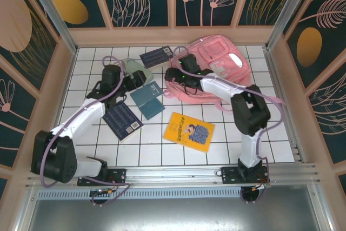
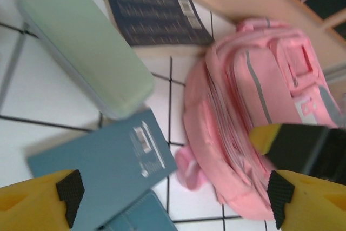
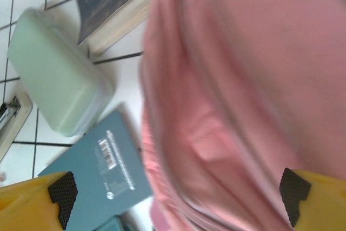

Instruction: Pack the student bag

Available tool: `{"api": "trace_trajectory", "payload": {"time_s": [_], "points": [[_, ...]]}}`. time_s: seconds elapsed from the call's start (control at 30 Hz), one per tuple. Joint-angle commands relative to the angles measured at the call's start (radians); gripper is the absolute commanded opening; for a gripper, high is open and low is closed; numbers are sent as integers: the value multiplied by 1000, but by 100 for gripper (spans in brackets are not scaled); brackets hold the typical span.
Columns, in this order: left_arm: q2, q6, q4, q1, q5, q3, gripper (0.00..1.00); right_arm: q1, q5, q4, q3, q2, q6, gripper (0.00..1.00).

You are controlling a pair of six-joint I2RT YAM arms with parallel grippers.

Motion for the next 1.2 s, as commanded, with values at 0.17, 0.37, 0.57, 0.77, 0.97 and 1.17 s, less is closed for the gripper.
{"api": "trace_trajectory", "payload": {"time_s": [0.17, 0.37, 0.57, 0.77, 0.97, 1.17], "points": [[204, -70, 17, -204, -52, 162, 87, -201, 125, -81, -275, -322, -61, 90], [382, -130, 2, -299, -54, 262, 79, -439, -35, -29, -480, -474, -50, 84], [546, -166, -45, -344, -28, 373, 76, -592, -188, 38, -539, -426, -17, 77], [649, -182, -127, -352, -52, 453, 70, -646, -235, 78, -508, -318, 4, 77], [707, -154, -151, -352, -109, 519, 40, -665, -250, 92, -475, -233, -12, 60], [712, -89, -265, -349, -235, 630, 0, -662, -245, 67, -468, -275, -38, 0]]}}
